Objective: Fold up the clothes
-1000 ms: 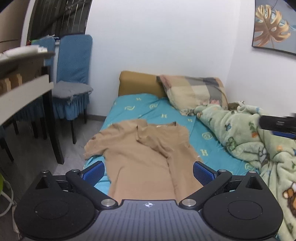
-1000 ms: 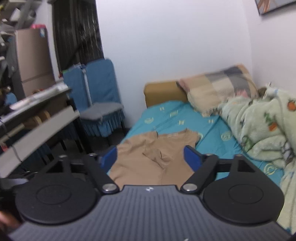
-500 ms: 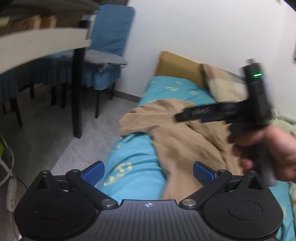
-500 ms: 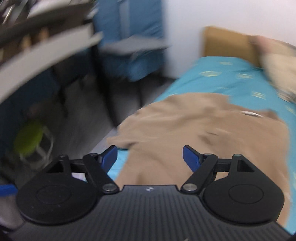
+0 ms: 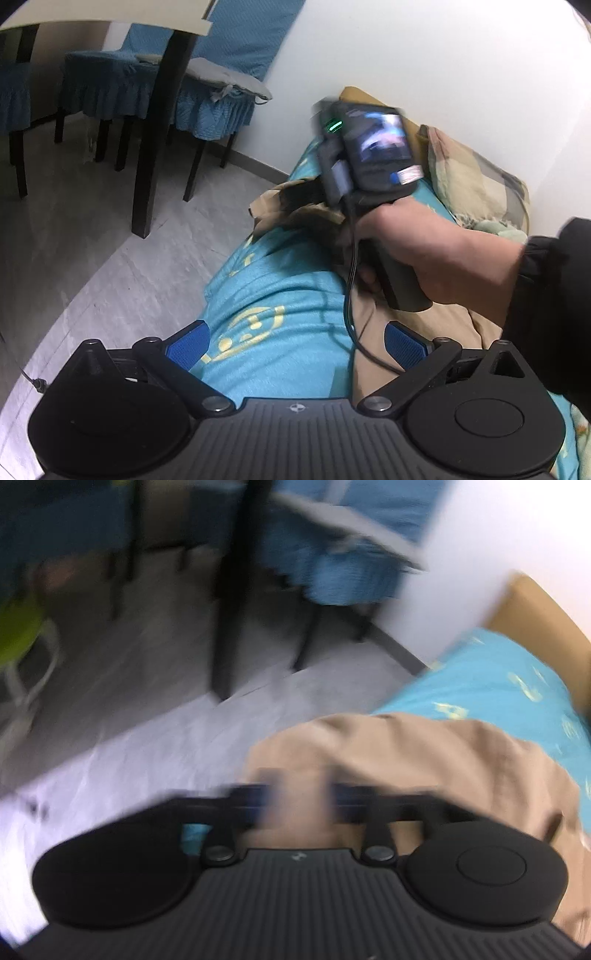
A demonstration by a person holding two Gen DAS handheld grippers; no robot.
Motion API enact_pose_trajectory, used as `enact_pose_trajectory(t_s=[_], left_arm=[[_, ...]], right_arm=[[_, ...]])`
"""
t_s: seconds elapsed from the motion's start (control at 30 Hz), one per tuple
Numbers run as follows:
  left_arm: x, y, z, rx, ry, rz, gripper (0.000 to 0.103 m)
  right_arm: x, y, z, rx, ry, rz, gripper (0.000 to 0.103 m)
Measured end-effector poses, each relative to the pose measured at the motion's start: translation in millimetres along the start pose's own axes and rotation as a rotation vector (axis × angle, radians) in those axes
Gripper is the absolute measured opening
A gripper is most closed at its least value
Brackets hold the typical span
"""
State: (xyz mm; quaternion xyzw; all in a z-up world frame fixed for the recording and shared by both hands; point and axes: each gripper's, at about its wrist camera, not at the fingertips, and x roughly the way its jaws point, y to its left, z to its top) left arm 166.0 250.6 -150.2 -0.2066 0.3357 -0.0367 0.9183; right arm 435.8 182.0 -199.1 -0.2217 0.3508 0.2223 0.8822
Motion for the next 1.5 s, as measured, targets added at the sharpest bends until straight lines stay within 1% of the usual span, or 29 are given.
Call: enact_pose_trajectory(t_s=[0.07,0.13,0.23,0.3,0.37,0.43,0.57,0.6,0.73,0.8,0.83,0.9,0.93,0.97,1.03,1.07,1.1,1.23,1.33,1.43,1.5], left_arm=[[-0.2,1.2,1.7,-0.030,-0.016,-0.007,0.102],[-4.7,0.6,3.7,-0.048,-0.043,-0.015,0.101],[-13.5,-1.8,5.9,-0.069,-0.068,-0.041,0.101],[-20.8,-7.9,6.0,-0.058,-0.080,-0.053,0.101],[-25.6,-17.7,5.8,-0.012,-0.100,-0.036,0.101],[-27.9,-28.7,4.5,0.047,-0.111,-0.014,0.101],[-27.9,-45.7,0.8,0.132,-0.125,-0.007,0.101],[-26.5,-48.6,0.0,0.143,-0.123,-0.011,0.101],[-16.1,-56.3,-3.8,0.183,-0.103,-0.035,0.101],[-9.8,-60.2,-5.7,0.194,-0.087,-0.063,0.101],[-6.7,-61.2,-6.5,0.194,-0.079,-0.079,0.101],[-1.2,-63.6,-8.3,0.204,-0.071,-0.097,0.101],[1.2,-65.0,-9.2,0.210,-0.068,-0.103,0.101],[2.9,-66.2,-10.2,0.216,-0.065,-0.109,0.101],[4.2,-69.8,-12.4,0.227,-0.059,-0.121,0.101],[3.6,-71.8,-13.5,0.232,-0.057,-0.126,0.101],[2.6,-73.5,-14.6,0.236,-0.055,-0.130,0.101],[-5.9,-83.4,-21.6,0.257,-0.040,-0.131,0.101],[-12.9,-88.8,-28.2,0.259,-0.006,-0.130,0.101],[-20.3,-99.6,-37.0,0.267,0.026,-0.113,0.101],[-28.8,-108.7,-42.8,0.297,0.028,-0.106,0.101]], right_arm=[[-17.1,-19.5,1.5,0.088,-0.069,-0.008,0.007],[-46.8,-34.3,-2.6,0.113,-0.177,-0.049,0.007],[-94.9,-73.6,-12.6,0.241,-0.303,-0.083,0.007],[-117.3,-100.8,-24.2,0.312,-0.333,-0.110,0.007],[-134.9,-127.3,-40.3,0.383,-0.355,-0.150,0.007],[-147.1,-152.9,-61.5,0.456,-0.371,-0.205,0.007],[-171.6,-204.0,-103.8,0.603,-0.401,-0.315,0.007],[-170.1,-217.3,-119.2,0.658,-0.387,-0.353,0.007],[-152.4,-261.2,-188.8,0.836,-0.270,-0.474,0.008],[-143.5,-274.2,-220.6,0.881,-0.208,-0.466,0.008],[-141.4,-278.0,-232.0,0.896,-0.200,-0.437,0.010],[-141.8,-283.2,-245.5,0.922,-0.203,-0.335,0.015],[-145.8,-282.1,-247.0,0.914,-0.201,-0.298,0.035],[-150.2,-280.7,-247.9,0.905,-0.198,-0.263,0.064],[-171.4,-267.8,-246.7,0.851,-0.243,-0.242,0.084],[-183.7,-259.4,-243.5,0.816,-0.261,-0.242,0.081],[-195.9,-250.9,-240.1,0.780,-0.277,-0.242,0.081],[-267.0,-208.7,-231.7,0.645,-0.328,-0.270,0.081],[-335.4,-178.9,-239.1,0.586,-0.384,-0.238,0.081],[-390.7,-150.2,-254.6,0.634,-0.385,-0.242,0.081],[-419.3,-135.1,-268.8,0.689,-0.383,-0.215,0.081]])
